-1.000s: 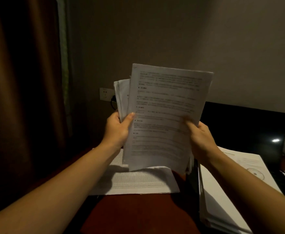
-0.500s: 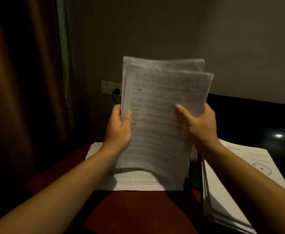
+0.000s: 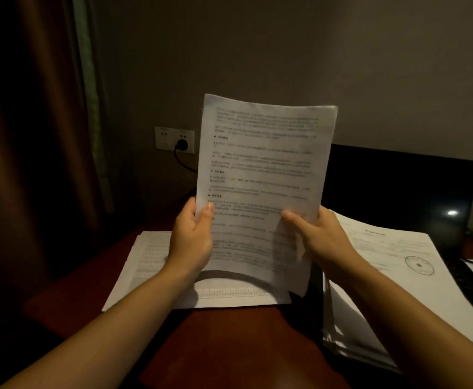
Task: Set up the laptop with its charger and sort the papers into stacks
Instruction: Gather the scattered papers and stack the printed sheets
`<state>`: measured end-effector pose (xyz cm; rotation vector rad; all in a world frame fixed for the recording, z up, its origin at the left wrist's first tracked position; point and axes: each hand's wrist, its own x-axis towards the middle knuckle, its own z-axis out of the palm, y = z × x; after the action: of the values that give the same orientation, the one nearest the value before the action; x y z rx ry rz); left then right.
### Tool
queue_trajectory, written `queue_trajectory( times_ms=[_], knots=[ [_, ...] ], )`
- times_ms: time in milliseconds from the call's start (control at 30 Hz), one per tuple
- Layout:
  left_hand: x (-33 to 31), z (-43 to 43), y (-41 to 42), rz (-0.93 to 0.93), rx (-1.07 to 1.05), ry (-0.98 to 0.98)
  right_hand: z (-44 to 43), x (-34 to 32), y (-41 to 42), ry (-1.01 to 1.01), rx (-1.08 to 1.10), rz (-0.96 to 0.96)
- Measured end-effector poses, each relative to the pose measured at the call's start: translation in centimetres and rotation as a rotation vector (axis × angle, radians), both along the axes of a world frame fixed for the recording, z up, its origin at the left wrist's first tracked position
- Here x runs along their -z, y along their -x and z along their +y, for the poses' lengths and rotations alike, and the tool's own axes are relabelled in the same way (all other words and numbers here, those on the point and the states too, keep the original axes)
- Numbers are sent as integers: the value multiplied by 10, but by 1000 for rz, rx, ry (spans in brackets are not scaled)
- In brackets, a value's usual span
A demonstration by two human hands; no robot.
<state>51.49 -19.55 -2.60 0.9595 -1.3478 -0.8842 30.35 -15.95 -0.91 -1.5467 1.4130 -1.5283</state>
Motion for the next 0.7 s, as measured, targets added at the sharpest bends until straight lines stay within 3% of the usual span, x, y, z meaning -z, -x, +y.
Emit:
queue_trajectory(
  times_ms=[167,333,467,600,700],
  knots=[
    [-29,3,23,45,155,-112,32,-31,32,64,11,-64],
    [-39,20,72,111,362,-286,67,-32,81,-18,110,-121],
    [-33,28,106,-47,510,-289,96,-20,125,-124,276,-135],
    [-15,29,137,-180,509,-300,121,-9,161,-301,381,1],
    [5,32,153,-290,494,-200,130,0,173,-369,405,58]
  ],
)
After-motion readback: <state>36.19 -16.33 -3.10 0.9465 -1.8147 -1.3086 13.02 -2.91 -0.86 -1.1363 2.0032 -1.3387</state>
